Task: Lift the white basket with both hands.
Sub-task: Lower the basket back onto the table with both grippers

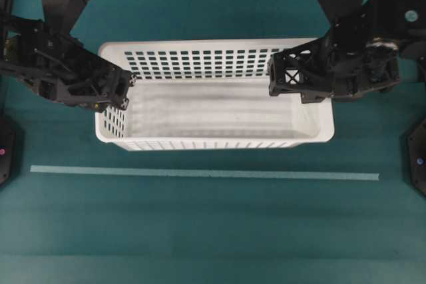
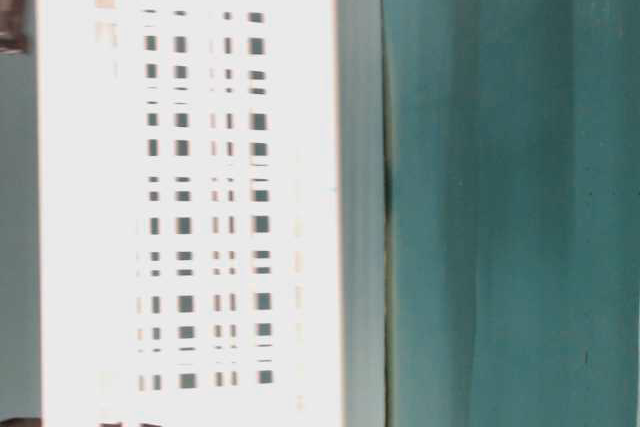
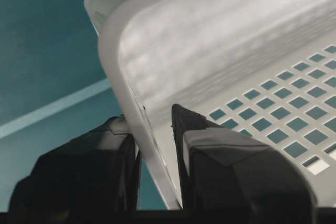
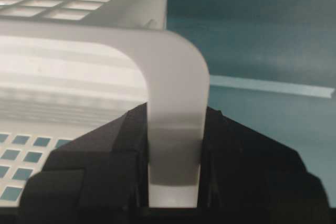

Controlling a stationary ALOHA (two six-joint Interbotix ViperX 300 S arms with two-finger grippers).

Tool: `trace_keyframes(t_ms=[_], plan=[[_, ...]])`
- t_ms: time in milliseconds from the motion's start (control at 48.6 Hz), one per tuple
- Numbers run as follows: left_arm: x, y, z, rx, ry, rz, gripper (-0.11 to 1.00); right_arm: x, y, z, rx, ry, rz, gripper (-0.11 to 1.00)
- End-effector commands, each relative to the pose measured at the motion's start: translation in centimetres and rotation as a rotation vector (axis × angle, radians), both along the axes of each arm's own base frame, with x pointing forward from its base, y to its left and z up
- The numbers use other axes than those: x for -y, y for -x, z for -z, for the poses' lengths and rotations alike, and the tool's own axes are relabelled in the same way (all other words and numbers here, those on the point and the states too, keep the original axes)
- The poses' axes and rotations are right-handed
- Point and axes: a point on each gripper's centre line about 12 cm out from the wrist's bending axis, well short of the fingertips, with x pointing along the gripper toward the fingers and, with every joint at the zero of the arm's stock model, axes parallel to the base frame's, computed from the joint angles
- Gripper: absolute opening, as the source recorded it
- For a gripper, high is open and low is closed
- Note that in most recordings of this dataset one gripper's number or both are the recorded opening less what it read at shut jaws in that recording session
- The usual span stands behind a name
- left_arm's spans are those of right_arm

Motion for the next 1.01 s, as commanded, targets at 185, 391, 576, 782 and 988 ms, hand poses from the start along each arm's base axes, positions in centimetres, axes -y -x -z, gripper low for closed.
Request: trace_keyframes(t_ms=[185,391,576,782,988], plan=[[-0.4,-0.8,3.4,-0.023,-0.007,0.001,0.16,-0.6,-0.3,4.9,0.013,-0.025,-0.029,0.18],[-0.5,-1.7,6.2,-0.058,-0.003,0.004,0.14,-0.7,-0.6,8.1,0.019,-0.024,-0.035,0.18],[-0.7,-2.5,8.1,-0.074,-0.004,0.006,0.14,-1.0,-1.1,10.4,0.021,-0.024,-0.048,0.18],[-0.7,-3.0,10.5,-0.081,-0.002,0.009,0.13,-1.0,-1.3,12.4,0.017,-0.023,-0.050,0.18],[-0.9,-3.2,12.3,-0.092,-0.002,0.009,0.13,-1.0,-1.1,13.5,0.033,-0.020,-0.049,0.18]])
